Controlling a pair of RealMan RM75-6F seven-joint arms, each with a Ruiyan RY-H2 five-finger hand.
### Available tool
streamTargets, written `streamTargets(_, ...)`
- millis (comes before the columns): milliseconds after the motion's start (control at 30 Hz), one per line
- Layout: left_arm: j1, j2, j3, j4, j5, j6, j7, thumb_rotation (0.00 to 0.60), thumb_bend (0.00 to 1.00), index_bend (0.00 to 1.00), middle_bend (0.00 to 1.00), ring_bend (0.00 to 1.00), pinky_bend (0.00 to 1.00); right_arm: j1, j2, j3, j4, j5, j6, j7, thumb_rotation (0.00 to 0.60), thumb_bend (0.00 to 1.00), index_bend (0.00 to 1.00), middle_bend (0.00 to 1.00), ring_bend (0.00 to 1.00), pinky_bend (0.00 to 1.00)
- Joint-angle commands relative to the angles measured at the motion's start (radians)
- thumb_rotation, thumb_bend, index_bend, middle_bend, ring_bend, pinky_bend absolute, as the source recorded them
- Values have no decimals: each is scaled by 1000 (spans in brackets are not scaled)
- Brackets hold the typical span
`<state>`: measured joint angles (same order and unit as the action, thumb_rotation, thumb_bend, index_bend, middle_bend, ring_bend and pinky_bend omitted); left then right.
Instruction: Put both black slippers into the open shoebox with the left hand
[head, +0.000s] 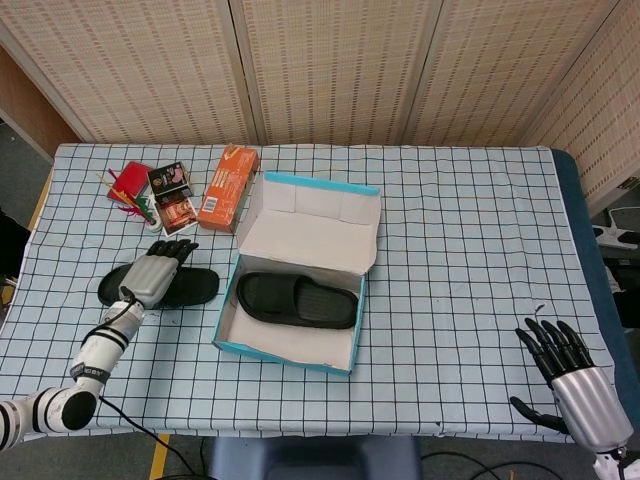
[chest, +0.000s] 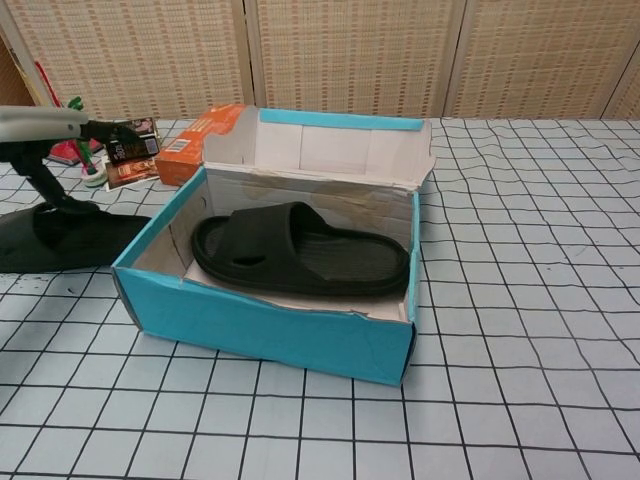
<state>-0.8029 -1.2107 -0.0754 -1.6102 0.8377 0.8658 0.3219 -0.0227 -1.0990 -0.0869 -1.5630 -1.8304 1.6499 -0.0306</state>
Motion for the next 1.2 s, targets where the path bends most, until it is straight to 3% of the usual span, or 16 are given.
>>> streamTargets(33,16,-44,28,70,2,-31,-6,600,294,0,0,0,0,1,-3,-2,-2,-4,-3,-5,476,122,0,0,0,0)
streamTargets(300,17,-118,57,189,-11,-79,22,600,289,0,0,0,0,-1,-4,2,-1,3,-1,-10,476,122,0,0,0,0)
streamTargets(567,24,-132,67,242,-59,-57,74,600,283,0,0,0,0,3,-9,2,0,8,-15,-18,477,122,0,0,0,0)
streamTargets(900,46,-142,55,302,-63,-89,41,600,272,0,0,0,4,2,-12,6,-2,15,-16,-27,475,122,0,0,0,0)
streamTargets(1067,51,-163,56,338,-63,-103,41,600,279,0,0,0,65,1,-11,6,-3,15,-13,-26,476,122,0,0,0,0)
streamTargets(1133,56,-178,50,355,-48,-87,35,600,296,0,1,5,120,1,-10,6,-2,15,-11,-26,476,122,0,0,0,0)
streamTargets(1200,63,-196,45,378,-29,-64,31,600,335,64,58,71,214,0,-9,6,-2,15,-10,-24,476,122,0,0,0,0)
